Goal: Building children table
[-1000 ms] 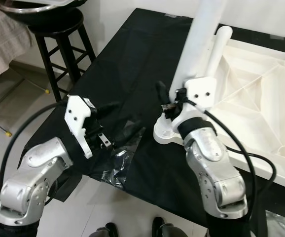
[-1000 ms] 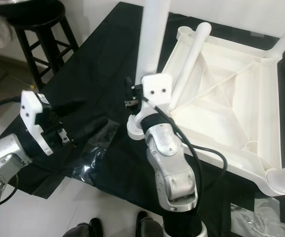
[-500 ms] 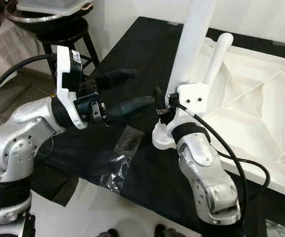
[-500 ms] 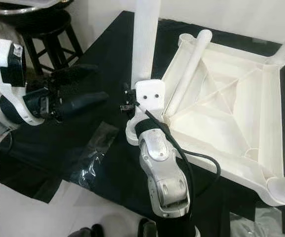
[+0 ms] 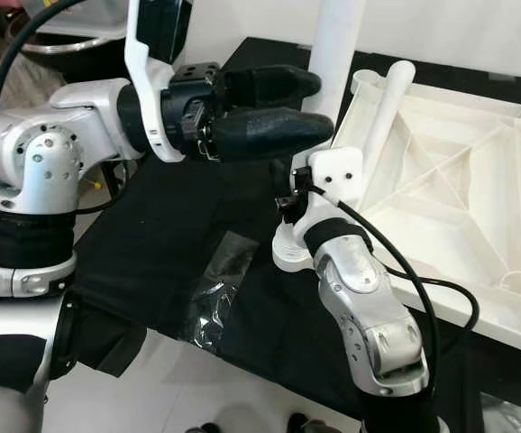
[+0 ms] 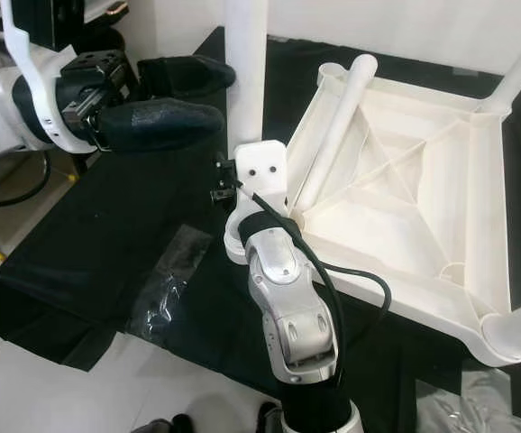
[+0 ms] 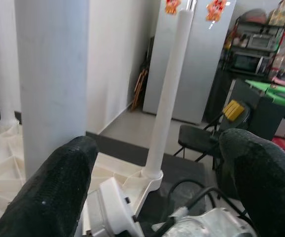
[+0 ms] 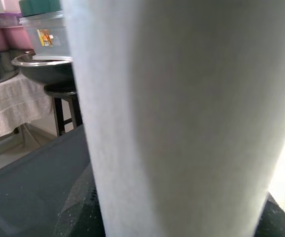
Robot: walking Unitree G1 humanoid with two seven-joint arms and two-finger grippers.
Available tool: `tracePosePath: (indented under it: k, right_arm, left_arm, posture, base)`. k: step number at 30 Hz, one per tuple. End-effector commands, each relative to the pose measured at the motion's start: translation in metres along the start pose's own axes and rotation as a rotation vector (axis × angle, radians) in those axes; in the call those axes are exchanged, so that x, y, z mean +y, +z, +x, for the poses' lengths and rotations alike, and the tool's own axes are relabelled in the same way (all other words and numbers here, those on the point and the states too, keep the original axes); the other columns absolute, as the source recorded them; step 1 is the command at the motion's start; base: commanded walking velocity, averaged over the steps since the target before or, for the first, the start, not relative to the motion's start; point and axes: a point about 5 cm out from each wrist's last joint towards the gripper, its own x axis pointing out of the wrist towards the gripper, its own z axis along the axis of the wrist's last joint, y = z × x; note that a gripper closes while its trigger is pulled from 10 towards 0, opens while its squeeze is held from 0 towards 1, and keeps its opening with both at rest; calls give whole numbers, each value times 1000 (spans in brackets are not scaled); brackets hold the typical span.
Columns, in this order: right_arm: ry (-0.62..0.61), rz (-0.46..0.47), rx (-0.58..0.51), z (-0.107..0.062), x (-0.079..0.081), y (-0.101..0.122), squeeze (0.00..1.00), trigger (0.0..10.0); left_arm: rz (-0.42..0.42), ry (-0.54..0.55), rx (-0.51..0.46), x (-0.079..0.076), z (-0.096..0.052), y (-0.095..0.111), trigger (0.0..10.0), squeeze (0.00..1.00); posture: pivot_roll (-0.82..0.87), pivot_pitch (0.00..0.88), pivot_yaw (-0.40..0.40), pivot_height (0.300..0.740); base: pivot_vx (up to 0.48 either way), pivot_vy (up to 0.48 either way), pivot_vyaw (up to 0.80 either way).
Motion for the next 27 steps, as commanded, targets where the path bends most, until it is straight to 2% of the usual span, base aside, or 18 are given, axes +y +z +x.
tracePosePath:
  k: [1,3,5,10,12,13,15,18,19,20,23,26,27]
  right_arm:
    - [22,32,348,-4,4,-66,0,10000]
    - [25,34,347,-4,5,-66,0,10000]
    - [35,39,344,-4,7,-66,0,10000]
    - [40,43,341,-4,8,-65,0,10000]
    - [42,46,340,-3,9,-65,0,10000]
    - [42,46,340,-3,9,-65,0,10000]
    - [46,49,339,-3,10,-64,0,10000]
    - [50,51,339,-3,11,-64,0,10000]
    - [50,51,339,-3,11,-64,0,10000]
    - [52,53,338,-3,11,-64,0,10000]
    - [59,56,338,-3,13,-64,0,10000]
    - [60,57,338,-3,13,-64,0,10000]
    - [64,58,339,-3,14,-64,0,10000]
  left_arm:
    - [7,-4,51,3,7,-5,10000,1000]
    - [9,-6,67,6,9,-5,10000,1000]
    - [29,17,124,15,10,-11,10000,1000]
    - [26,-13,174,16,5,-16,10000,1000]
    - [10,-37,262,13,-16,-22,10000,1000]
    - [10,-37,262,13,-16,-22,10000,1000]
    - [19,12,304,16,-32,-22,10000,1000]
    - [29,56,329,19,-45,-20,10000,1000]
    - [29,56,329,19,-45,-20,10000,1000]
    - [45,93,342,23,-54,-17,10000,1000]
    - [79,171,313,31,-62,-12,10000,1000]
    - [84,181,307,32,-63,-12,10000,1000]
    - [93,192,261,35,-58,-10,10000,639]
  posture:
    - [-52,239,40,740]
    - [-54,237,41,740]
    - [-58,234,43,740]
    - [-60,233,45,740]
    - [-60,236,44,740]
    - [-60,236,44,740]
    - [-57,239,43,740]
    - [-54,239,39,740]
    - [-54,239,39,740]
    - [-54,240,38,740]
    - [-54,240,37,740]
    - [-54,240,37,740]
    - [-54,239,33,740]
  base:
    - [0,0,0]
    - [0,0,0]
    - [0,0,0]
    - [0,0,0]
    - [0,0,0]
    - [0,0,0]
    - [0,0,0]
    - [0,0,0]
    - [0,0,0]
    - [0,0,0]
    - [0,0,0]
    - [0,0,0]
    - [0,0,0]
